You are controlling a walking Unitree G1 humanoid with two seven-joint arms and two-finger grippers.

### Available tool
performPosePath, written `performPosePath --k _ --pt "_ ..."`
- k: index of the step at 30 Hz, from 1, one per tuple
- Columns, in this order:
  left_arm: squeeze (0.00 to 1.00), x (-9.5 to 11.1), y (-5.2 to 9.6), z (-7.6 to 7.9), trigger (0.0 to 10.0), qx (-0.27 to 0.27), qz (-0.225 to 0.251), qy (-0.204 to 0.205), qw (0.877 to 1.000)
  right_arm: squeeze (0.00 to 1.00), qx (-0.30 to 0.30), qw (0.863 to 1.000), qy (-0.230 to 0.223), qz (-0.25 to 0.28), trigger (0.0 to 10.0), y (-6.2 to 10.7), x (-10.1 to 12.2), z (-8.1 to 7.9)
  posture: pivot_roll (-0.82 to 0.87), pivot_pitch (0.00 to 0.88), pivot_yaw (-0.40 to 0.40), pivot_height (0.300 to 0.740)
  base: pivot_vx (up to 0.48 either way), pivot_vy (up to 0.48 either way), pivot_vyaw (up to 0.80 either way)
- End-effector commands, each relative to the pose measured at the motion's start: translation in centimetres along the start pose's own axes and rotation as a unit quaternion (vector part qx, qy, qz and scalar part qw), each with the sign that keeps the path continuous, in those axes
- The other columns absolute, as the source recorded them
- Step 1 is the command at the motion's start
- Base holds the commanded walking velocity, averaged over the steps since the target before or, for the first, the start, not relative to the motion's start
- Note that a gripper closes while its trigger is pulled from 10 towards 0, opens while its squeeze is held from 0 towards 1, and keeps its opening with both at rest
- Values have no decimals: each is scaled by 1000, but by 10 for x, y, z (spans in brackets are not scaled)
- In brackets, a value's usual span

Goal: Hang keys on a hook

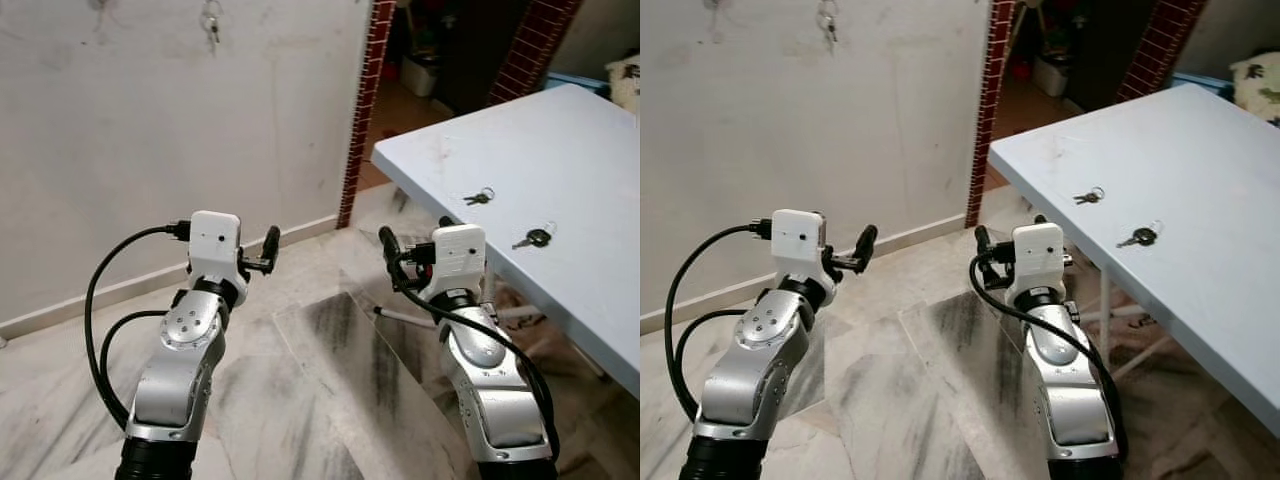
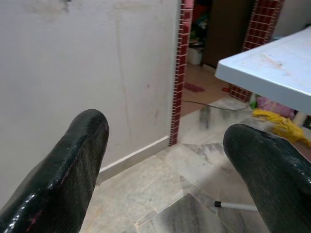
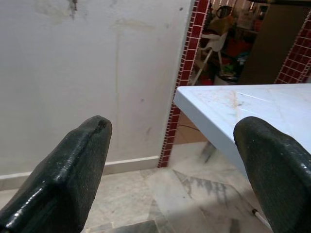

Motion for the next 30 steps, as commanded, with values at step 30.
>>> performPosePath --k 30 --pt "0 -6 1 -2 10000 -7 -13 13 1000 0 -10 1000 6 -4 10000 2 -2 4 171 24 -59 740 0 -305 0"
Point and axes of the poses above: a point about 5 cm out from each wrist's last joint towards the gripper, its own y axis pointing back from the gripper into the wrist, its own x axis along the axis of the wrist's last joint, z = x × y, the point moved 4 cm from there along -y, pointing out of the wrist towards the gripper, and after that the axes turned 2 degrees about -y, right-handed, at the moved point
